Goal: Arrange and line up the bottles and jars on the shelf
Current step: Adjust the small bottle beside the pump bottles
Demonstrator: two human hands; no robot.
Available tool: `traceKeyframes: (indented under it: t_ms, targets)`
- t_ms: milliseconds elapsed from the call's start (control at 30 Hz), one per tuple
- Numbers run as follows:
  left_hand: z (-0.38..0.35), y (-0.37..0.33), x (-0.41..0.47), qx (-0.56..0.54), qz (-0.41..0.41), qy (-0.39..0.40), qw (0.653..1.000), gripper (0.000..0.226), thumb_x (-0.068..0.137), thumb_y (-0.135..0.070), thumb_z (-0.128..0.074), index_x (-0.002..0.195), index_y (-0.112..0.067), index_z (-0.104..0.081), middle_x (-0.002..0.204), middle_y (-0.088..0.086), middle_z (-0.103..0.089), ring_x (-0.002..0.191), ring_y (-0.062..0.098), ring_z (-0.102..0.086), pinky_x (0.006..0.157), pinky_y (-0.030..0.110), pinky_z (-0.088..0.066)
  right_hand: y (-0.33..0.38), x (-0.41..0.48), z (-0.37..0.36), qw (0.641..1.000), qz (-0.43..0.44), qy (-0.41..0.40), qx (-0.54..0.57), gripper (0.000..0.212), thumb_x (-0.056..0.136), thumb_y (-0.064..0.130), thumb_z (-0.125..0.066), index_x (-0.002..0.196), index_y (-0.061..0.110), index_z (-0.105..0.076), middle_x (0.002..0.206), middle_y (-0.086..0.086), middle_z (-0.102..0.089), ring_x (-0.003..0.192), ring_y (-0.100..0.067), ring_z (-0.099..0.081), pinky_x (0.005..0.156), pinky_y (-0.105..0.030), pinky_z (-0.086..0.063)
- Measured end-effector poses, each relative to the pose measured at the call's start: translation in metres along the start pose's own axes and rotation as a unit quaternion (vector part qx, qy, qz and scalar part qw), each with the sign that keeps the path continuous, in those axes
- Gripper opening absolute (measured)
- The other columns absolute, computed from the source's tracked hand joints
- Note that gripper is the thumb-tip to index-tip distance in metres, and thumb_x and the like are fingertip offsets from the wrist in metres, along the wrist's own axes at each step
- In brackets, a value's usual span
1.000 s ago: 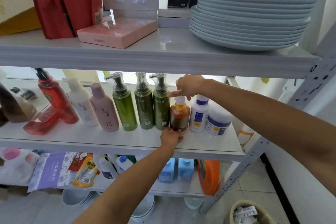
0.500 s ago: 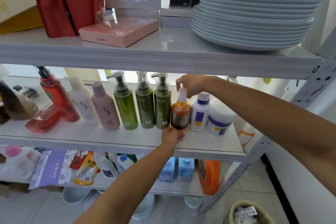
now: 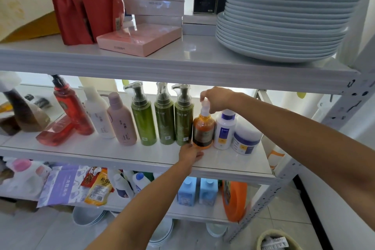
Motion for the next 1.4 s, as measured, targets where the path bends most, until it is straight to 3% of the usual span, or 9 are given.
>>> traceKeyframes:
  t_ms: [67, 167, 267, 400, 533, 733, 900, 1133, 1400]
  targets:
    - [0.012, 0.001, 0.000, 0.025, -0.008, -0.028, 0.999, 0.031, 0.087, 0.005, -0.056, 0.117, 0.000, -0.054, 0.119, 0.019, -0.060, 0.099, 0.028, -0.064, 0.081, 0.028, -0.056, 0.006, -0.007, 0.006, 0.994, 0.001, -0.086, -0.066, 0.041, 0.085, 0.016, -0.065, 0.124, 0.015, -0.051, 0.110, -0.005, -0.059, 0.096, -0.020, -0.058, 0.078, -0.027, -0.047]
    - [0.038, 0.004, -0.004, 0.030, -0.010, -0.068, 0.997, 0.041, 0.088, 0.003, -0.057, 0.128, -0.002, -0.050, 0.120, 0.020, -0.060, 0.092, 0.026, -0.064, 0.082, 0.028, -0.054, 0.023, -0.031, 0.011, 0.959, 0.015, -0.264, -0.104, 0.033, 0.079, 0.015, -0.069, 0.109, 0.011, -0.057, 0.106, -0.006, -0.060, 0.094, -0.023, -0.061, 0.077, -0.031, -0.050]
    - [0.075, 0.001, -0.009, 0.004, -0.015, -0.115, 0.993, 0.037, 0.090, 0.002, -0.055, 0.126, -0.002, -0.050, 0.116, 0.024, -0.062, 0.092, 0.031, -0.066, 0.093, 0.035, -0.054, 0.045, -0.052, 0.000, 0.916, 0.109, -0.376, -0.090, 0.033, 0.058, 0.013, -0.083, 0.085, 0.012, -0.063, 0.083, -0.004, -0.062, 0.072, -0.021, -0.062, 0.058, -0.029, -0.051]
    - [0.142, -0.006, -0.005, 0.025, -0.033, -0.200, 0.979, 0.026, 0.086, -0.001, -0.060, 0.112, -0.004, -0.055, 0.108, 0.021, -0.064, 0.086, 0.030, -0.065, 0.081, 0.033, -0.058, 0.095, -0.054, -0.036, 0.916, 0.189, -0.352, -0.024, 0.023, 0.068, 0.019, -0.078, 0.085, 0.015, -0.062, 0.080, -0.001, -0.063, 0.069, -0.015, -0.062, 0.047, -0.022, -0.046]
    - [0.208, -0.014, -0.001, 0.058, -0.023, -0.264, 0.962, 0.020, 0.083, -0.005, -0.059, 0.102, -0.008, -0.054, 0.112, 0.019, -0.062, 0.098, 0.032, -0.063, 0.092, 0.040, -0.053, 0.163, -0.036, -0.031, 0.908, 0.221, -0.356, 0.010, 0.029, 0.071, 0.019, -0.077, 0.096, 0.013, -0.065, 0.090, -0.001, -0.066, 0.079, -0.015, -0.065, 0.059, -0.023, -0.054]
    - [0.291, -0.050, -0.018, 0.075, -0.051, -0.243, 0.966, 0.046, 0.088, -0.004, -0.058, 0.130, -0.004, -0.040, 0.125, 0.019, -0.051, 0.110, 0.031, -0.051, 0.085, 0.031, -0.043, 0.258, 0.014, 0.026, 0.900, 0.186, -0.391, 0.043, 0.035, 0.076, 0.014, -0.071, 0.108, 0.008, -0.062, 0.108, -0.008, -0.062, 0.100, -0.028, -0.060, 0.083, -0.036, -0.051]
    - [0.328, -0.087, -0.009, 0.139, -0.117, -0.183, 0.966, 0.063, 0.084, -0.005, -0.065, 0.139, -0.007, -0.035, 0.133, 0.016, -0.052, 0.120, 0.031, -0.051, 0.099, 0.034, -0.041, 0.292, 0.076, 0.047, 0.953, 0.069, -0.280, 0.088, 0.053, 0.089, 0.028, -0.057, 0.137, 0.015, -0.041, 0.140, -0.007, -0.046, 0.130, -0.028, -0.042, 0.105, -0.036, -0.033]
    - [0.336, -0.129, 0.007, 0.203, -0.186, -0.113, 0.955, 0.088, 0.077, -0.013, -0.076, 0.148, -0.009, -0.024, 0.146, 0.012, -0.041, 0.132, 0.030, -0.044, 0.109, 0.042, -0.038, 0.309, 0.134, 0.041, 0.994, -0.005, -0.093, 0.065, 0.057, 0.086, 0.038, -0.060, 0.138, 0.020, -0.043, 0.136, -0.003, -0.053, 0.126, -0.026, -0.049, 0.096, -0.034, -0.042]
    - [0.339, -0.143, 0.017, 0.274, -0.219, -0.090, 0.932, 0.099, 0.073, -0.020, -0.080, 0.150, -0.009, -0.019, 0.151, 0.009, -0.036, 0.139, 0.026, -0.034, 0.114, 0.039, -0.032, 0.313, 0.151, 0.031, 0.990, -0.046, -0.083, 0.105, 0.037, 0.078, 0.020, -0.067, 0.111, 0.006, -0.060, 0.111, -0.010, -0.065, 0.101, -0.029, -0.061, 0.072, -0.031, -0.044]
Point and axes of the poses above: each hand's wrist, its own x-axis towards the middle knuckle, its own z-axis out of the back of the hand, y = z × x, the point moved 8 cm from there along x, towards the middle knuckle
